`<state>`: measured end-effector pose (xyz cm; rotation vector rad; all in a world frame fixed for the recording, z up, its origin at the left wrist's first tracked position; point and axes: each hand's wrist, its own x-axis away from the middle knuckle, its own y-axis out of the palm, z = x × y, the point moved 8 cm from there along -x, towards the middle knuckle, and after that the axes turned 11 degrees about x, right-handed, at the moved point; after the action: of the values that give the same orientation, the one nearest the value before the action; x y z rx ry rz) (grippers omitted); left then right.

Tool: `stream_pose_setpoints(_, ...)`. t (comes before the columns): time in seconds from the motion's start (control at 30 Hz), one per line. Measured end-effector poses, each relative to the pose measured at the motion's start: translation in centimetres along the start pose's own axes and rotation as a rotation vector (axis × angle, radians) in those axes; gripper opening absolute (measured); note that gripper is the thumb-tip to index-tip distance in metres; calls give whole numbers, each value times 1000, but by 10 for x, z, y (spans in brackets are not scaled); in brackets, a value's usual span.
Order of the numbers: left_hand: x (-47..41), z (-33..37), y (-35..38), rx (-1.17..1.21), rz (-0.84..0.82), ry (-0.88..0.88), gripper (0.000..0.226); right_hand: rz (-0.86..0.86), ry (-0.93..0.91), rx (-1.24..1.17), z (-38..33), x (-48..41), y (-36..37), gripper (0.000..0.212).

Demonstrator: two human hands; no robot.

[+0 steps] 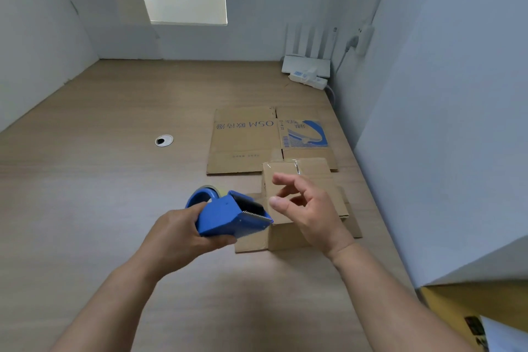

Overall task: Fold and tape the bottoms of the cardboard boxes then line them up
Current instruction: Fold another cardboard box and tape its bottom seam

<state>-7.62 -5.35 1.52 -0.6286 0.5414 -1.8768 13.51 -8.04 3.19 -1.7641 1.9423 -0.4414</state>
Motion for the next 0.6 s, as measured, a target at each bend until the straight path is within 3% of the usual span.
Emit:
stream_pose_setpoints(0.1, 3, 10, 11, 66, -57, 11, 32, -64, -13, -48, -5, 2, 1, 32)
stream_pose_setpoints(0.17, 4, 15, 17, 122, -94, 6, 43, -24, -10, -55, -6, 5, -6, 19)
stream_pose_setpoints(0.23, 6, 20, 22, 164, -111, 16, 53, 21, -6, -66, -4, 8, -15, 20)
stream_pose_setpoints(0.33, 5, 29, 29, 219, -138, 22, 26, 47, -52, -22, -6, 14, -26, 16)
stream_pose_setpoints(0.4, 4, 34, 36, 267, -221, -14, 26, 53, -76, -36, -9, 17, -31, 11)
stream_pose_setpoints(0.6, 2, 52, 45, 247, -414, -68, 82, 65, 18, -193, 0, 21, -43, 18)
